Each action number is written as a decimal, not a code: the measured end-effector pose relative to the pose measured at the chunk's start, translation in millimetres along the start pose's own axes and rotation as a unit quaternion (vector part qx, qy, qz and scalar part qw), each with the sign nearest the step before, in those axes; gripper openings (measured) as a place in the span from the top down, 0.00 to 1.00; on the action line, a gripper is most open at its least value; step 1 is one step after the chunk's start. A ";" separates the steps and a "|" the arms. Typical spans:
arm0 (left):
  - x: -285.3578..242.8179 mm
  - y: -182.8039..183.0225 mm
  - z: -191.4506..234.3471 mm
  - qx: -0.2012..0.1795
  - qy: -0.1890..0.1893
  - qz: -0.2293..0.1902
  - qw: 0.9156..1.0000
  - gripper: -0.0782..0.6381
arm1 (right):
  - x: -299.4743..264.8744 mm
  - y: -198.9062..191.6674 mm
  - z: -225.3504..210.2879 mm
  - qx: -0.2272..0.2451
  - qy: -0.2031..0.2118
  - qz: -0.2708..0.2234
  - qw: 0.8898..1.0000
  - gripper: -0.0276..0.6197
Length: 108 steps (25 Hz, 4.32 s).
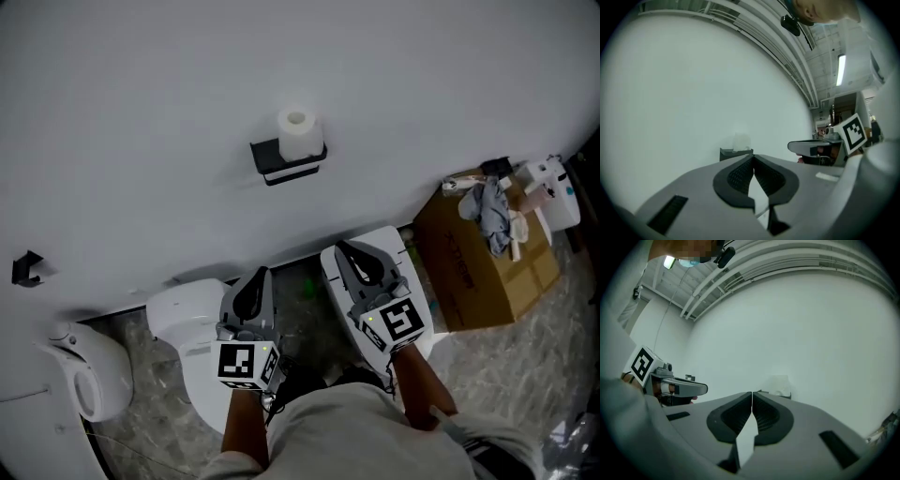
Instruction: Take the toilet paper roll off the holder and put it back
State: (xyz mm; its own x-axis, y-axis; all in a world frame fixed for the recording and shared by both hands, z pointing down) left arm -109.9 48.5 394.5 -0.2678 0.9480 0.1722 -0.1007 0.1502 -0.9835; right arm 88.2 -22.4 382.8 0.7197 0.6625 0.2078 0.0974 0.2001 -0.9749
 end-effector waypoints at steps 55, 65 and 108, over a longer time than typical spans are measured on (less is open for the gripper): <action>-285.4 9.8 96.4 0.020 -0.230 0.108 0.967 0.37 | -213.2 -54.8 -114.8 0.001 0.007 0.059 0.998 0.45; -305.7 4.8 93.1 -0.019 -0.233 0.140 0.962 0.34 | -234.7 -59.6 -119.9 -0.004 -0.007 0.076 0.997 0.43; -185.8 46.4 119.8 -0.086 -0.084 0.043 0.992 0.42 | -242.1 -22.7 -7.0 0.091 0.118 0.019 0.989 0.44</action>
State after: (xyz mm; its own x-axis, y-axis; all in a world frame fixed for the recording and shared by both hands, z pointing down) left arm -179.6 -154.3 323.5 -0.4264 0.9010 0.0802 0.0905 0.1307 -0.9873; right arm -83.4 -192.4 354.0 0.8626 0.4897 0.1269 -0.0423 0.3198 -0.9465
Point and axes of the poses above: the fingertips, and each gripper's own axes: x backward along the fingers, z to its left, y out of its top, the point moved 8 cm from there along x, backward along the fingers, and after that the axes turned 11 degrees about -z, right-handed, at the moved point
